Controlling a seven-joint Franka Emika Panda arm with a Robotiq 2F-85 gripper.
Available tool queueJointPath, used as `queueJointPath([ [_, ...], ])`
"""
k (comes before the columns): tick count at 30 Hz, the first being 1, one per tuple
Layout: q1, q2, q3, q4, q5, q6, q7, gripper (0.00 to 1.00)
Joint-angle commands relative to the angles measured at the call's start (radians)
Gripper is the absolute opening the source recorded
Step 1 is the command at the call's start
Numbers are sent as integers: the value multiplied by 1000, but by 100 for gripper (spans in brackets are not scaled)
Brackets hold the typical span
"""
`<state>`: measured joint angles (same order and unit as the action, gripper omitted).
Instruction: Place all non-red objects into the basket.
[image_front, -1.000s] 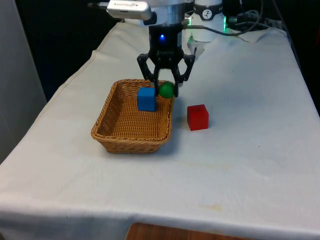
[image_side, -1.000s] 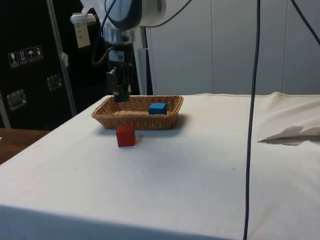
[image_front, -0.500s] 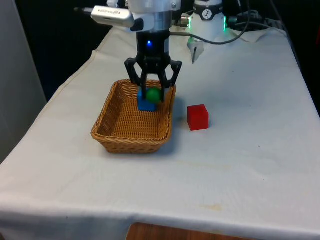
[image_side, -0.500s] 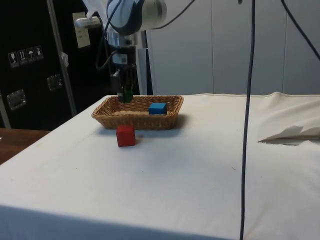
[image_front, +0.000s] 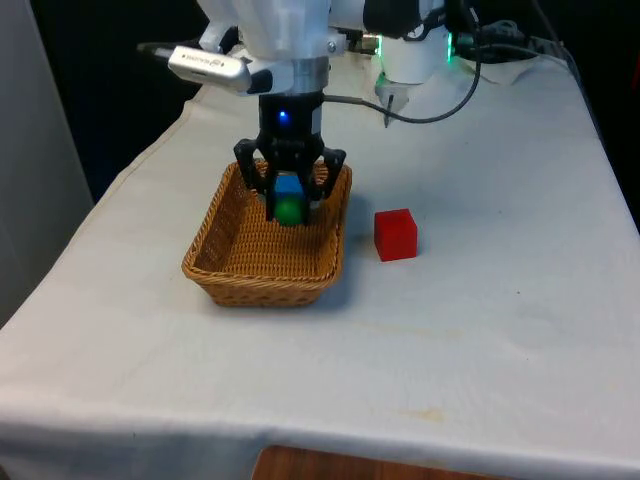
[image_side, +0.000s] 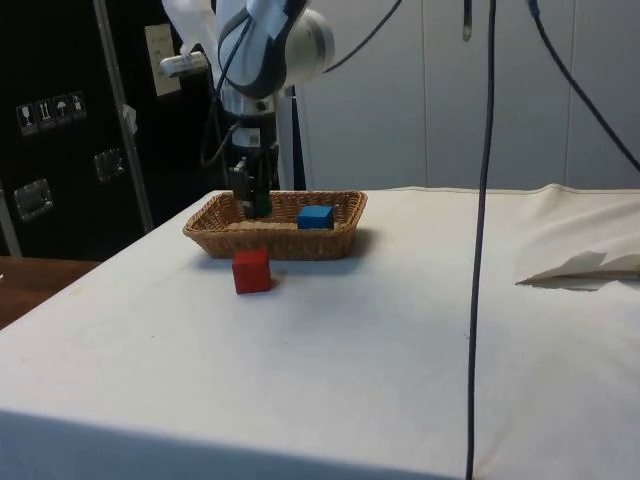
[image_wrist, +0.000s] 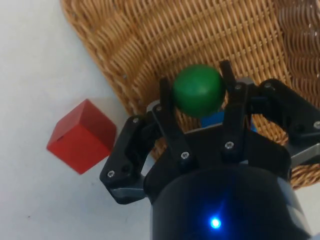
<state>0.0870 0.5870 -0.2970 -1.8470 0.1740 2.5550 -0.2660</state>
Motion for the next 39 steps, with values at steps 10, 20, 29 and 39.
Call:
queueJointPath([
  [10, -2, 54, -5, 17, 2, 34, -3, 0],
  [20, -4, 73, -10, 24, 3, 43, -6, 0],
  [29, -3, 72, -13, 24, 2, 41, -5, 63],
  [39, -3, 68, -14, 23, 2, 38, -6, 100],
])
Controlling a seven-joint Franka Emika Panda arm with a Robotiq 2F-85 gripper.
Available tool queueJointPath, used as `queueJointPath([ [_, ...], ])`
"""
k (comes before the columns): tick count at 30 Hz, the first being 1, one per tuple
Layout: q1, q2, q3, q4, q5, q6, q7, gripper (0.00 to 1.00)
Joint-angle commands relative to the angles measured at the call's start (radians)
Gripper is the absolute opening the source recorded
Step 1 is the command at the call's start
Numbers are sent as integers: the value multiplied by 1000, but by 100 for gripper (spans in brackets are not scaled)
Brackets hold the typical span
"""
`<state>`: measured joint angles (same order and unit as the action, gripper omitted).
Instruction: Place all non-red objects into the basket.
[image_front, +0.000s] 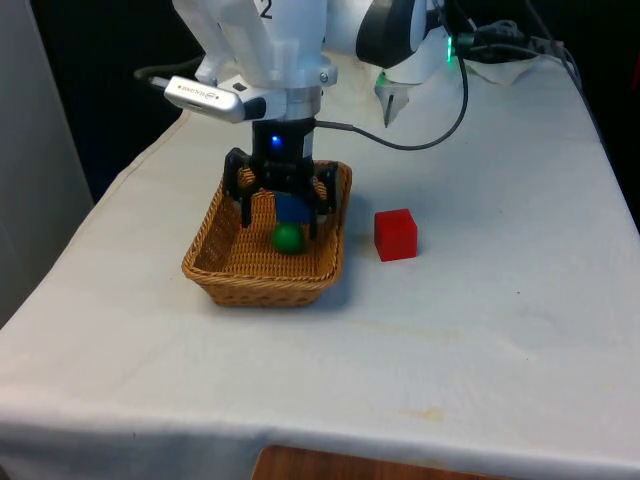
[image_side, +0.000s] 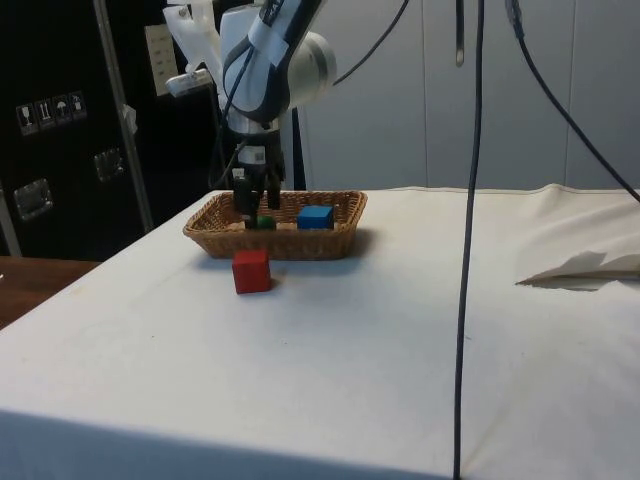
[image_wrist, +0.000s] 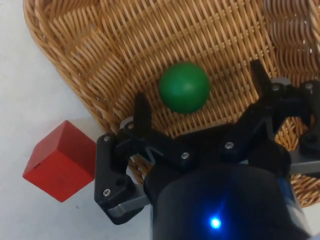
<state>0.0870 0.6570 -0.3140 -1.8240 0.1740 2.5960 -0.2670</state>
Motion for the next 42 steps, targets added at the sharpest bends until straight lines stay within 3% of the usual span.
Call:
queueJointPath([
  [1, -2, -16, 2, -4, 2, -11, -6, 100],
  [2, 0, -2, 0, 1, 0, -1, 0, 100],
  [8, -1, -60, 4, -20, 4, -40, -12, 100],
  [21, 2, -122, 10, -42, 8, -84, -29, 100],
  [42, 20, -209, 20, -92, 3, -125, -56, 100],
])
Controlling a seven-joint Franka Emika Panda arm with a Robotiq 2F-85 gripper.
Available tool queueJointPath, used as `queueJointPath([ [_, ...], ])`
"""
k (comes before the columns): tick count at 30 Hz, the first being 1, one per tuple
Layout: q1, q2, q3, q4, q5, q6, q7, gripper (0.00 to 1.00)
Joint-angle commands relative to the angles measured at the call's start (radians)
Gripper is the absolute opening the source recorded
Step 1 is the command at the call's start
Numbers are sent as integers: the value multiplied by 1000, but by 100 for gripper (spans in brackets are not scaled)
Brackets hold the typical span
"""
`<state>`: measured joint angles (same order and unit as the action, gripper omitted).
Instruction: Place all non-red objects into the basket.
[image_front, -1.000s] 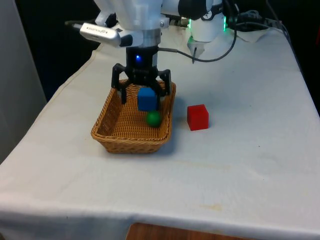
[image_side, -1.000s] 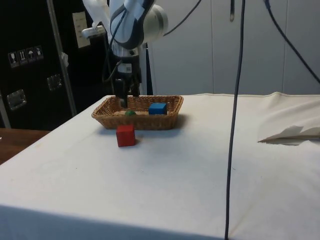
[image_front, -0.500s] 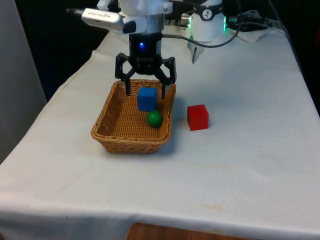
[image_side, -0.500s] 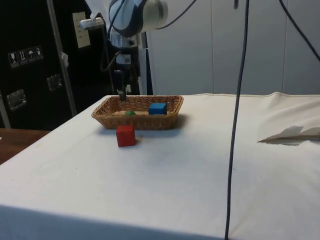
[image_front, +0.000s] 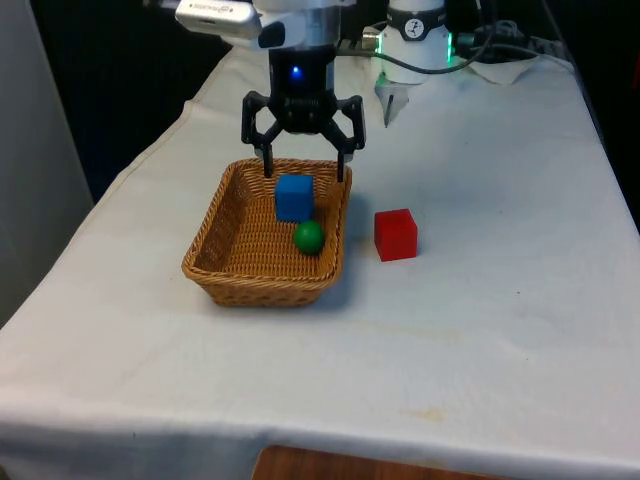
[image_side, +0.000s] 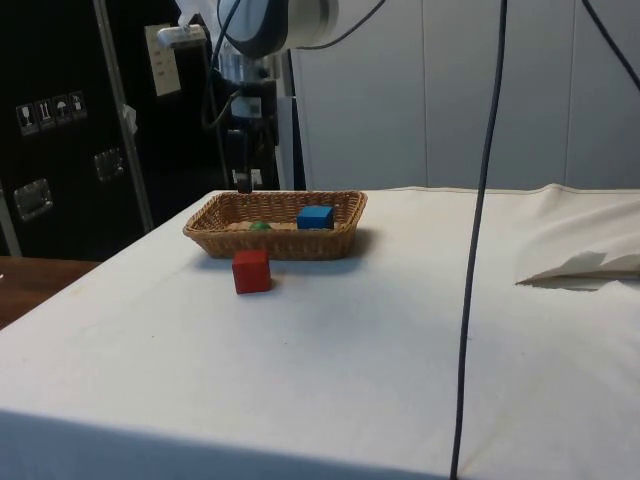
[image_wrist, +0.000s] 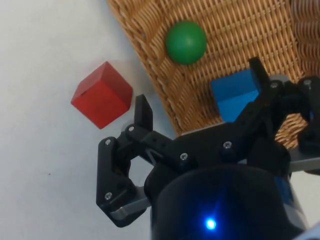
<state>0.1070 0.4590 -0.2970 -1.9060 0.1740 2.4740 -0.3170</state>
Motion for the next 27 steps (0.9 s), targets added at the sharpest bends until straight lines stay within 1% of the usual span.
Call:
queueJointPath([
  [1, 1, -3, 0, -3, 0, 0, -1, 100],
  [5, 5, -30, 5, -24, 3, -6, -13, 100],
  [8, 8, -41, 6, -32, 4, -9, -17, 100],
  [9, 9, -30, 2, -23, 0, -6, -10, 100],
  [10, 9, -44, 6, -34, 4, -9, -18, 100],
  [11, 12, -52, 6, -40, 4, -12, -21, 100],
  [16, 16, -69, 8, -52, 4, -18, -28, 100],
  [18, 16, -62, 5, -45, 0, -18, -23, 100],
  [20, 17, -82, 12, -61, 3, -21, -32, 100],
  [27, 19, -109, 22, -84, 2, -24, -41, 100],
])
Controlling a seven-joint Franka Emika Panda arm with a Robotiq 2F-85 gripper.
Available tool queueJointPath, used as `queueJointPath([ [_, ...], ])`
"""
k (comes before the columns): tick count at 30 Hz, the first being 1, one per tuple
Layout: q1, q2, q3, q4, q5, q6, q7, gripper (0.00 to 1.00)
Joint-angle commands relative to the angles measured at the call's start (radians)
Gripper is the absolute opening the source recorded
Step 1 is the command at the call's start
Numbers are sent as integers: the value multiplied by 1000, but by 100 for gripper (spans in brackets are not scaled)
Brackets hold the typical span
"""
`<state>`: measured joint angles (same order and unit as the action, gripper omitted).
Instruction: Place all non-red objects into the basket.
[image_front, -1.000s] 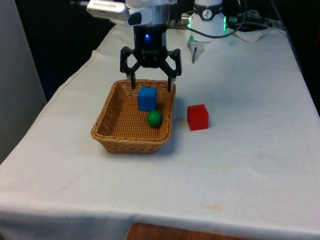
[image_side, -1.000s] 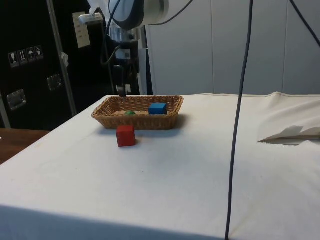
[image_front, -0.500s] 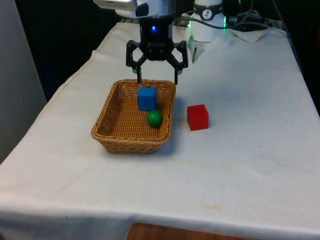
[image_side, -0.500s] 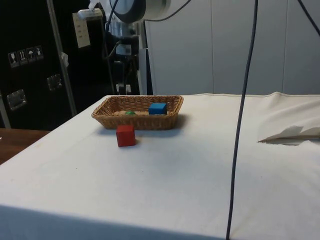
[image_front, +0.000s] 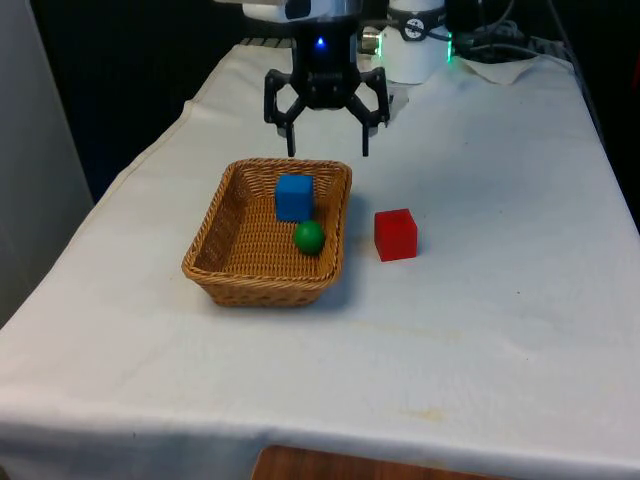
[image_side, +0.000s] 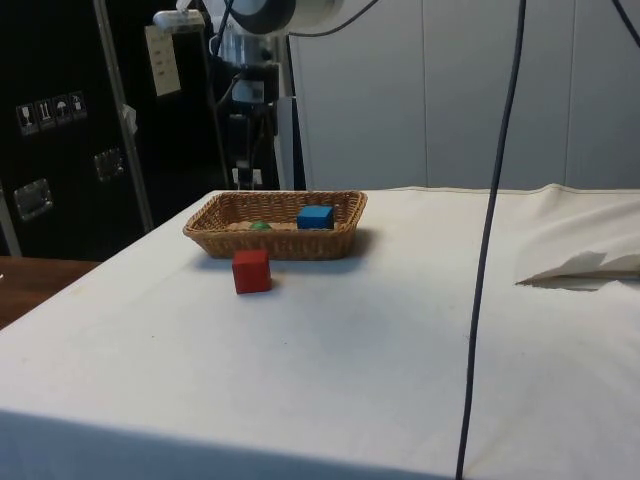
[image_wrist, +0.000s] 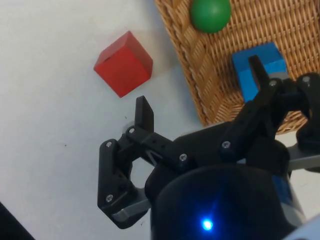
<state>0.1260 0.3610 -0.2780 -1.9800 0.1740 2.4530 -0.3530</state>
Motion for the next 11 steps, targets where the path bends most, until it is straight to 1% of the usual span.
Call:
queueJointPath([
  [1, 0, -4, 1, -3, 0, -1, -1, 100],
  [5, 0, -23, 9, -20, 3, -3, -10, 100],
  [10, -2, -27, 15, -23, 8, -3, -17, 100],
  [11, 1, -22, 10, -19, 0, -1, -9, 100],
])
